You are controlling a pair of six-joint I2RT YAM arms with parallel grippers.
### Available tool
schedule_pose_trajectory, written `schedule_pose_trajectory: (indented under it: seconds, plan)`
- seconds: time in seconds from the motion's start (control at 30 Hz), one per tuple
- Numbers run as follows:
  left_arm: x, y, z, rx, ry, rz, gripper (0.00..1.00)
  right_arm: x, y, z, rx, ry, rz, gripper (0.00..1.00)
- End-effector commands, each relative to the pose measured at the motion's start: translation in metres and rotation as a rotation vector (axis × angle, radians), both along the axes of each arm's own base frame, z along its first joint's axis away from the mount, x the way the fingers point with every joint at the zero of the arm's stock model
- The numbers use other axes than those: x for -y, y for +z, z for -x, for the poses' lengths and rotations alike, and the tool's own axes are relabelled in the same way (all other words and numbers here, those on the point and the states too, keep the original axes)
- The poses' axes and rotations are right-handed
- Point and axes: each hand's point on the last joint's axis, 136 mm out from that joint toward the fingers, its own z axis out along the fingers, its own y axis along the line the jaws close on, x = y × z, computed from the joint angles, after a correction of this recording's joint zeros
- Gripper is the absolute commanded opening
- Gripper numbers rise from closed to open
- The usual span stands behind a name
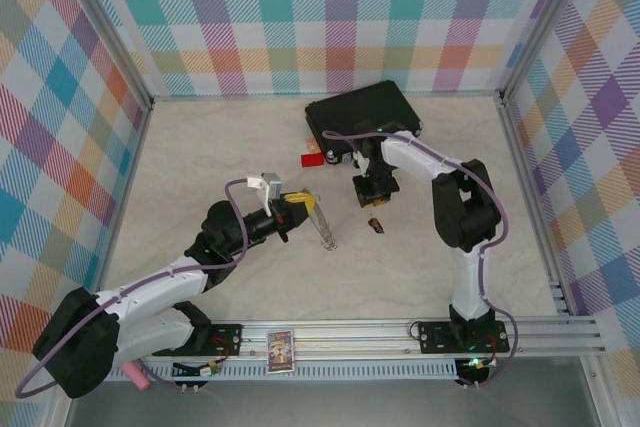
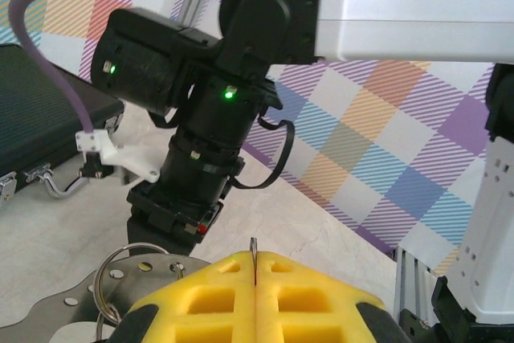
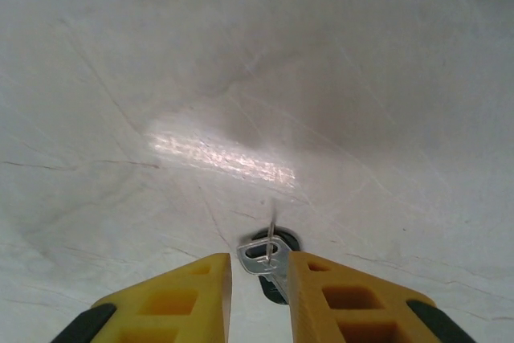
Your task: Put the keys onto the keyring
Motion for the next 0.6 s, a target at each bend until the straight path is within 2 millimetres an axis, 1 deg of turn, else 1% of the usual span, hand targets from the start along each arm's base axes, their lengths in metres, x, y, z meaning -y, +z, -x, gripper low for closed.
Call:
schedule_pose_trajectory:
  seconds: [0.0, 0.13, 0.23, 0.4, 0.57]
  plan:
    - [-0.001, 0.018, 0.006, 0.055, -0.011, 0.046, 0.0, 0.011, -0.001, 0.017, -0.11, 0.02, 0.043, 0.24]
    - [0.001, 0.018, 0.008, 0.052, -0.022, 0.051, 0.0, 0.013, -0.008, 0.015, -0.132, 0.02, 0.064, 0.24]
    - [0.001, 0.02, 0.008, 0.049, -0.029, 0.062, 0.0, 0.011, -0.011, 0.014, -0.151, 0.022, 0.068, 0.2]
    - [0.001, 0.022, 0.009, 0.05, -0.033, 0.068, 0.0, 0.007, -0.015, 0.009, -0.172, 0.023, 0.066, 0.21]
    - [0.001, 0.023, 0.011, 0.054, -0.035, 0.072, 0.0, 0.002, -0.021, 0.012, -0.212, 0.021, 0.05, 0.21]
